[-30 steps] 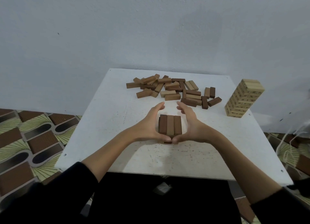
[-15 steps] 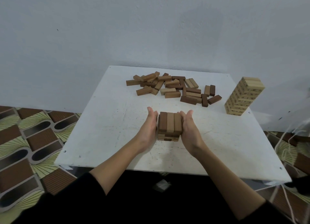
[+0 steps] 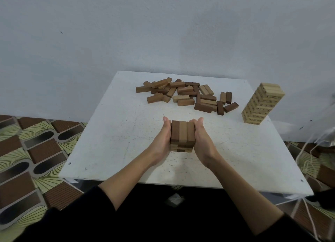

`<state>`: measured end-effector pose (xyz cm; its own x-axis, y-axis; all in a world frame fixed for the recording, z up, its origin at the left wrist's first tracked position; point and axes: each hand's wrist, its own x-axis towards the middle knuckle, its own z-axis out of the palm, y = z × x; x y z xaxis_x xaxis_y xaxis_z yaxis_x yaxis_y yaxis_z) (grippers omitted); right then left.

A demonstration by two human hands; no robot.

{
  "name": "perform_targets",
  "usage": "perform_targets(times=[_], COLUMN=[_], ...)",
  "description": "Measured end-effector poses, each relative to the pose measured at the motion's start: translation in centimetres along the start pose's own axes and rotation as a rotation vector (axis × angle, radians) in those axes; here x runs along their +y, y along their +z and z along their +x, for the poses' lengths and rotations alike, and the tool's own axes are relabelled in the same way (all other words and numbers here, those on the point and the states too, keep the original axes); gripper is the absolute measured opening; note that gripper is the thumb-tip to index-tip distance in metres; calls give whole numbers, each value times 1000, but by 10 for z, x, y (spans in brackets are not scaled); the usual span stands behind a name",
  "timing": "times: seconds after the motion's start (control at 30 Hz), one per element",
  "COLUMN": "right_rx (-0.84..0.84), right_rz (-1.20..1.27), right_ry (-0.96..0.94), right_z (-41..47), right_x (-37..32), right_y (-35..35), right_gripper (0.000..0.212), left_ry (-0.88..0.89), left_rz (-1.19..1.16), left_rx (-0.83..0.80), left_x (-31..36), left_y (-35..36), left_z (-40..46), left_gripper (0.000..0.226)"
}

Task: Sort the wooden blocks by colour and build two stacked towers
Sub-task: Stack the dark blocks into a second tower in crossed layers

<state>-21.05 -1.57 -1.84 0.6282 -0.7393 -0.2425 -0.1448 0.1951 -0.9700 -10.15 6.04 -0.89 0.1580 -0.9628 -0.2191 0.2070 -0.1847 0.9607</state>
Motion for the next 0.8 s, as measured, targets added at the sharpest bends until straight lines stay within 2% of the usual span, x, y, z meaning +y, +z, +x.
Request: perform_targets(times=[0.17,0.33,0.57,0.63,0.67,0.7,0.73,0.8], right_rx=[13,19,-11,42,11,73,63,-130], right_rz=[7,7,-13,-45,68,36,-165,-192], right_ry=[-8,-13,-13,33,124,157,122,8], right_z=[0,2,5,5,9,8,4,-1], right_x=[2,5,10,7,9,8,6,-4], right_y=[0,0,-4,-9,-11,-18,-25,-34], right_gripper=[42,49,71,72,72,73,76,85], left_ry=[-16,-16,-13,-10,0,10,19,34], left_rz=[-13,-49,-52,-3,34,31,4,77], left_rx=[14,41,55,48,57,61,62,23], left_x=[-4,-12,-16,-14,-13,-12,-11,-9], left_y=[-1,-3,-4,-9,-13,-19,-27,-42], left_z=[1,5,4,2,2,-1,-2,0], left_gripper=[57,69,68,70,72,73,81,104])
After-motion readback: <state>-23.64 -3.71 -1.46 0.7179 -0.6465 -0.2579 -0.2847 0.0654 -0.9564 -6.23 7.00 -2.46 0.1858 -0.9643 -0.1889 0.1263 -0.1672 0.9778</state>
